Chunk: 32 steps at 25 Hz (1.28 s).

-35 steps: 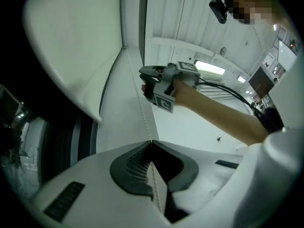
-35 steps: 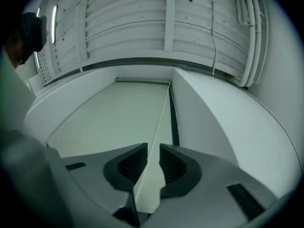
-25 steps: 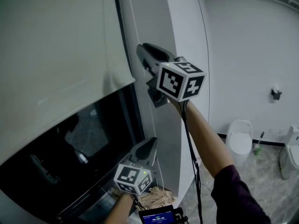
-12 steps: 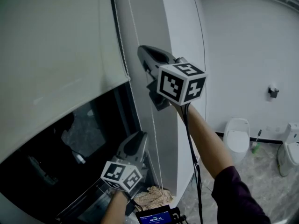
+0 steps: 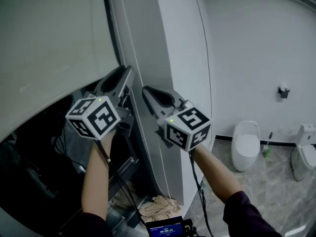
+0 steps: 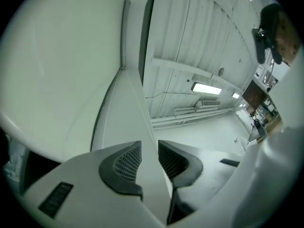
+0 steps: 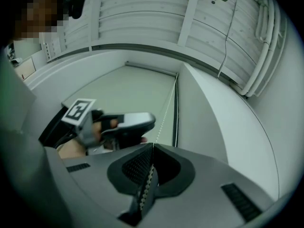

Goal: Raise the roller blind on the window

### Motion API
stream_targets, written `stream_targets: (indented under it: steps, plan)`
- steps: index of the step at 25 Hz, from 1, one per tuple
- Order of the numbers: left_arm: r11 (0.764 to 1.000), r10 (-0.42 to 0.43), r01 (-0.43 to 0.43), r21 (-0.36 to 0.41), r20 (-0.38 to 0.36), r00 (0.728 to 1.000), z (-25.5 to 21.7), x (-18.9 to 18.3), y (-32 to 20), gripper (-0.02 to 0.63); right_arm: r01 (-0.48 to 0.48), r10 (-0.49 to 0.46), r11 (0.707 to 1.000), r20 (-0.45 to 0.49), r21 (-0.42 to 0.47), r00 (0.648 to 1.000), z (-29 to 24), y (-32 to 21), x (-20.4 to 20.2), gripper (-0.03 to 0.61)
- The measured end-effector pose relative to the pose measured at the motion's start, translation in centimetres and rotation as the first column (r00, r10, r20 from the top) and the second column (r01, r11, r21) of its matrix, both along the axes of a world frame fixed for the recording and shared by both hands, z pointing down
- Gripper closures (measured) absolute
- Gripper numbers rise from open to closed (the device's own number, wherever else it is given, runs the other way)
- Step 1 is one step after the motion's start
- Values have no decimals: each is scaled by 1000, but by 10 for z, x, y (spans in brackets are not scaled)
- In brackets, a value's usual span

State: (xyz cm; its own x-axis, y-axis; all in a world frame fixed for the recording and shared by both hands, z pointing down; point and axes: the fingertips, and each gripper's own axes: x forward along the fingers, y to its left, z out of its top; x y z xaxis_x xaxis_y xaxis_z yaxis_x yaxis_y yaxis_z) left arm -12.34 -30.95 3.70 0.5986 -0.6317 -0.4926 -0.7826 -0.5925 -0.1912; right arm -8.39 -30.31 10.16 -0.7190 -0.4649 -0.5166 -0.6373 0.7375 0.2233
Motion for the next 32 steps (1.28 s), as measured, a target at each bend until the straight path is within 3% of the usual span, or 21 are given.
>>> stream_targets:
  steps: [6,12,14,21,26,32]
  plan:
    - [999,30,-30,-23,8,1000,-43,28,-14,529,3,-5,999,-32,-39,999,65,6,12,565]
    - [998,-26,27,-53,21,999,-45,30,-21,531,25,-30,996,-58,-81,998,125,21,13,565]
    - [998,-45,45,-49,5,999,-44,26,-22,579,27,-31,996,-49,-86,998,127,20,16,565]
    - [993,-105,105,43,-10,994,-43,13,2,595,57,-60,996,-39,-64,997,105,10,25,561]
    - [991,-126,124,48,50,991,-12,6,6,595,175,-169,981,82,-80,982,34,3,32,506]
    - [992,-113,107,59,101,988,37,10,22,595,273,-263,961,146,-51,954,-43,3,23,502]
